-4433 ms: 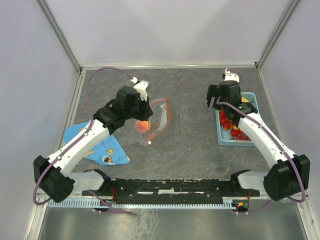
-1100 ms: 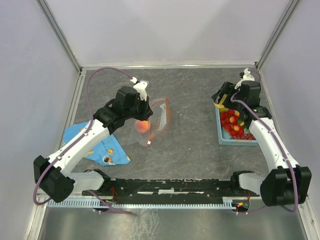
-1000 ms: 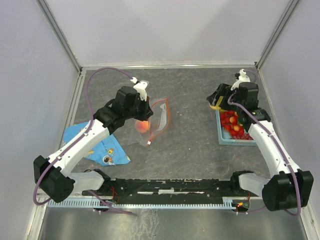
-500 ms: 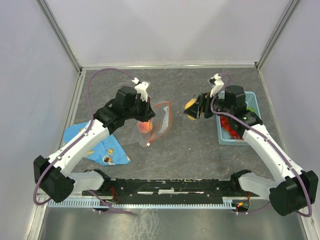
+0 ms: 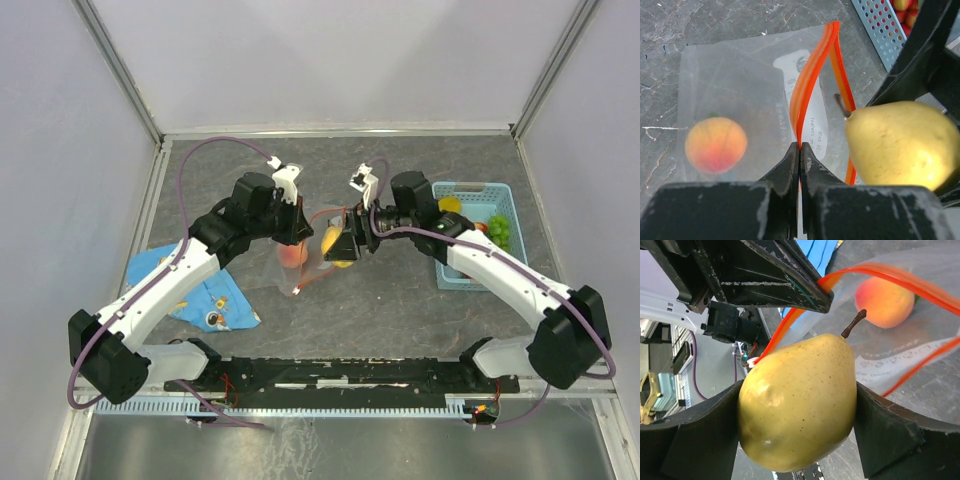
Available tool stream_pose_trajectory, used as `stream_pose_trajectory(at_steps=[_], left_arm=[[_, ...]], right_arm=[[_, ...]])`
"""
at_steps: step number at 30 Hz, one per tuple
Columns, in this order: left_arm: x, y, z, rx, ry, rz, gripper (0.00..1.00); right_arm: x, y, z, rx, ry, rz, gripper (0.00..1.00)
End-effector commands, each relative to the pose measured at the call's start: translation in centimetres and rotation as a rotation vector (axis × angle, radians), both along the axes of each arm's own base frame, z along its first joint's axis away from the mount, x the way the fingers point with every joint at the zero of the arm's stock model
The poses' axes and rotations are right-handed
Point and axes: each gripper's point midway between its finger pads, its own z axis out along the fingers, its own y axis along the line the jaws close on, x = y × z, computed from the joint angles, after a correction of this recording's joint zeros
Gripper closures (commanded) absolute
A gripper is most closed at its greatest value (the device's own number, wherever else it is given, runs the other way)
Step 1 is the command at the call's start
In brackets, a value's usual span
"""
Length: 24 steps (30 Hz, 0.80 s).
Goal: Place the food in the zip-top bag and seal the zipper
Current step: Place the fake fruit in the zipper food storage bag.
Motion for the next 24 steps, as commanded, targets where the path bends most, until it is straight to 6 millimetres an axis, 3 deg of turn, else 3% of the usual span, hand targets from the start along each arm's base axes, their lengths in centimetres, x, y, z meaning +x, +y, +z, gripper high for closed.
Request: stream_pose_trajectory(at_steps=[1,9,15,24], left_arm=[[0.4,-0.9,1.5,-0.056,-0.038,-0.026,0.97],[0.1,-1.1,1.7,-0.068,-0.036,-0.042,0.97],[0.0,-1.3,1.7,-0.074,-0.035,-0.05,0.97],[-0.5,-2.1,1.7,-0.112,-0.009,-0.083,0.97]], right_arm=[[0.0,2.3,2.7,0.08,-0.068,0.096,0.3],[1.4,3.5,-0.4,0.009,0.011,0.091,0.28],[4.7,3.1,-2.2,-0.077,-0.019,-0.066,0.26],[7.9,3.4,-3.2,-0.055,-0.023,-0.247,0.2]])
